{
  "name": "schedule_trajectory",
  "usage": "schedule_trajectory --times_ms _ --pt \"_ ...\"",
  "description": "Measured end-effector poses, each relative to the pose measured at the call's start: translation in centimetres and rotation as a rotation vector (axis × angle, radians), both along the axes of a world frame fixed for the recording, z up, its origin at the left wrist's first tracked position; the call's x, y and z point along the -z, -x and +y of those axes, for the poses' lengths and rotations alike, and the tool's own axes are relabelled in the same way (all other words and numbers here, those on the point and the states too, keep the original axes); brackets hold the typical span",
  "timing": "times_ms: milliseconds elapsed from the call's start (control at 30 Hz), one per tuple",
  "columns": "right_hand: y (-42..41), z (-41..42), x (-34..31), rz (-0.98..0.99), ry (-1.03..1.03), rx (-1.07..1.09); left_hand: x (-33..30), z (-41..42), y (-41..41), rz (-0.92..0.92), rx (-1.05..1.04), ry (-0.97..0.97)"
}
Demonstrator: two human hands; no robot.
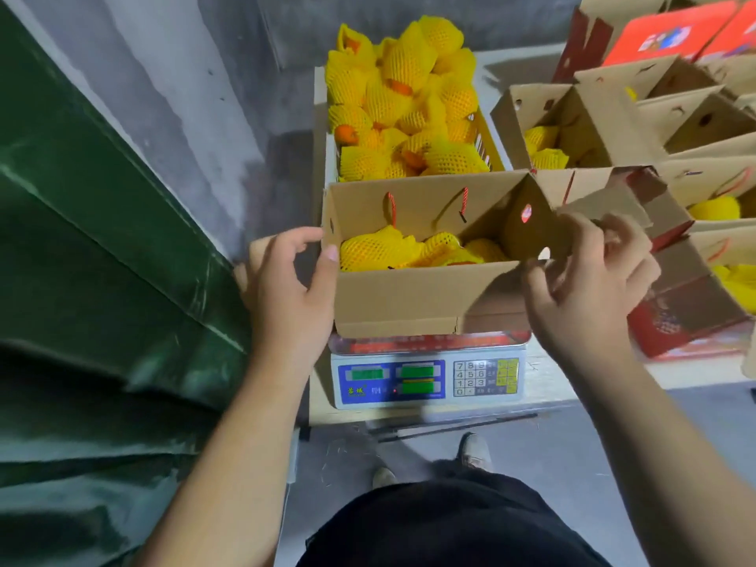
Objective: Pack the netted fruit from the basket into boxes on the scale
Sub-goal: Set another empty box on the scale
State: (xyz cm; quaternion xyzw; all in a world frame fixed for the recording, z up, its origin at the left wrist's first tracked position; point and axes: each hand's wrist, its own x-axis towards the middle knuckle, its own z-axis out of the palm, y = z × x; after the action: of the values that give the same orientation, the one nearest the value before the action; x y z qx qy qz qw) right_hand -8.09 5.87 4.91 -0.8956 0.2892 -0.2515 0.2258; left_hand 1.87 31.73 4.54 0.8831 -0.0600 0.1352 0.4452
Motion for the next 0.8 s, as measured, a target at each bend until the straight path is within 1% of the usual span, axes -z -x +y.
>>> schedule_trajectory --times_ms 33,100,133,200,300,433,533,633,800 --pt "0.0 0.7 -0.4 -0.037 0.022 -0.013 -0.1 0.1 0.3 0.009 0.058 0.019" --pt "0.0 2.0 -1.1 -0.127 0.054 -0.05 -0.4 0.3 0.8 0.082 0.197 0.136" --pt "0.0 2.6 -1.3 -0.167 0.053 -0.099 -0.5 0.3 1.0 0.113 0.247 0.168" --pt "-0.1 3.7 -1.5 -0.202 0.049 -0.261 -0.5 0.5 1.3 0.136 0.318 0.17" --pt "-0.1 5.2 -1.2 -0.16 0.03 -0.477 -0.3 1.1 1.5 0.151 0.374 0.146" --pt "0.2 6.5 -0.8 -0.092 -0.079 -0.635 -0.4 2.0 1.4 0.212 0.376 0.108" --pt "0.0 6.6 -0.8 -0.067 -0.104 -0.666 -0.7 2.5 1.5 0.234 0.359 0.108" --pt "-0.3 6.8 -0.9 -0.094 -0.089 -0.656 -1.1 2.8 1.6 0.231 0.351 0.124" --pt "-1.0 6.9 -0.9 -0.13 -0.111 -0.64 -1.5 2.8 1.6 0.171 0.33 0.132"
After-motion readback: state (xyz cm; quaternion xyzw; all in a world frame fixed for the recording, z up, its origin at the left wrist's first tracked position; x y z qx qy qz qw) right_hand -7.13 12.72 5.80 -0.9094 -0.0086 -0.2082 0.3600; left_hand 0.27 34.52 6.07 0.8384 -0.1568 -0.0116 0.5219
